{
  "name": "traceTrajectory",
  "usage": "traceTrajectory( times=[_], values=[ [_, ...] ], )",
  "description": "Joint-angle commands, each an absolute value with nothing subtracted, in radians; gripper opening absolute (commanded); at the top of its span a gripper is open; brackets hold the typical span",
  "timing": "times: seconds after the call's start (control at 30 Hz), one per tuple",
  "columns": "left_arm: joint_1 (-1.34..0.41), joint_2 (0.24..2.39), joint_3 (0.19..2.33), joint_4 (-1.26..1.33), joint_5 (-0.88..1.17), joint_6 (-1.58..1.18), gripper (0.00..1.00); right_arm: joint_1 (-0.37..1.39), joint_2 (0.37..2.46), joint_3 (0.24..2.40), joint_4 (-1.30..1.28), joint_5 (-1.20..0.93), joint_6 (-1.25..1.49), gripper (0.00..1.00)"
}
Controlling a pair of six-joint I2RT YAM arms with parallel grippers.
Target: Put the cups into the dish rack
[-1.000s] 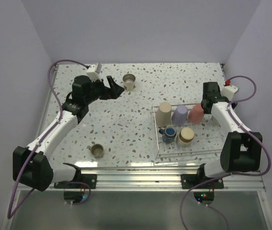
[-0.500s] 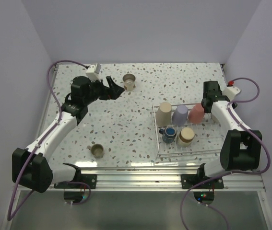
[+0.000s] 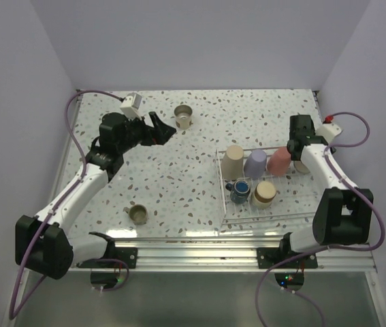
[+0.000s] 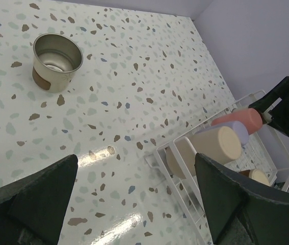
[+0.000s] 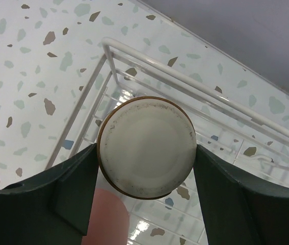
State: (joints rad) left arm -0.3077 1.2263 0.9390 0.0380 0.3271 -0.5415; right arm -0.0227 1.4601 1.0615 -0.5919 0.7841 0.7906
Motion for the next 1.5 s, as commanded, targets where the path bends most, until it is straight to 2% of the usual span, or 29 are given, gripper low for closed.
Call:
traceTrajectory(
  times=[0.0,0.1,0.13,0.2,0.23,0.4,0.47,0.5,0.7,0.87,1.1,1.23,1.37,1.47],
  values=[
    [-0.298,1.189,0.927,0.083,0.336,-0.558,1.00,-0.029,1.420,1.085,-0.603,0.784,0.779,0.03],
    [-0.298,1.187,0.933,0.075,0.334,-0.555,1.00,-0.029,1.408,1.083,-0.598,0.769,0.761,0.36],
    [-0.298,1.189,0.934,0.072,0.333,-0.554,1.00,-0.029,1.405,1.085,-0.598,0.767,0.756,0.54],
    [-0.298,1.196,0.951,0.058,0.325,-0.546,1.00,-0.029,1.399,1.094,-0.600,0.758,0.749,0.65],
    [-0.298,1.197,0.956,0.054,0.324,-0.543,1.00,-0.028,1.396,1.098,-0.606,0.756,0.749,0.74],
    [-0.296,1.213,1.002,0.002,0.298,-0.532,1.00,-0.028,1.390,1.127,-0.623,0.739,0.732,0.89],
    [-0.298,1.210,1.011,-0.087,0.269,-0.522,0.99,-0.028,1.387,1.143,-0.634,0.735,0.721,0.93],
    [-0.298,1.207,1.011,-0.138,0.237,-0.517,0.99,-0.029,1.379,1.156,-0.647,0.735,0.722,0.98],
    [-0.298,1.145,0.996,-0.372,0.094,-0.518,0.96,-0.028,1.341,1.315,-0.783,0.773,0.720,0.99],
    [-0.302,1.057,0.939,-0.578,0.141,-0.506,0.88,-0.026,1.329,1.541,-0.969,0.813,0.700,0.98],
    [-0.337,0.907,0.786,-0.732,0.213,-0.563,0.77,0.061,1.285,1.741,-1.090,0.595,0.738,0.98],
    [-0.419,0.862,0.715,-0.793,0.143,-0.647,0.71,0.179,1.238,1.766,-1.132,0.546,0.724,0.98],
    [-0.569,0.873,0.690,-0.828,0.038,-0.751,0.69,0.184,1.144,1.681,-1.114,0.468,0.716,0.98],
    [-0.616,0.902,0.676,-0.842,-0.024,-0.807,0.68,0.184,1.120,1.664,-1.121,0.445,0.693,0.98]
  ],
)
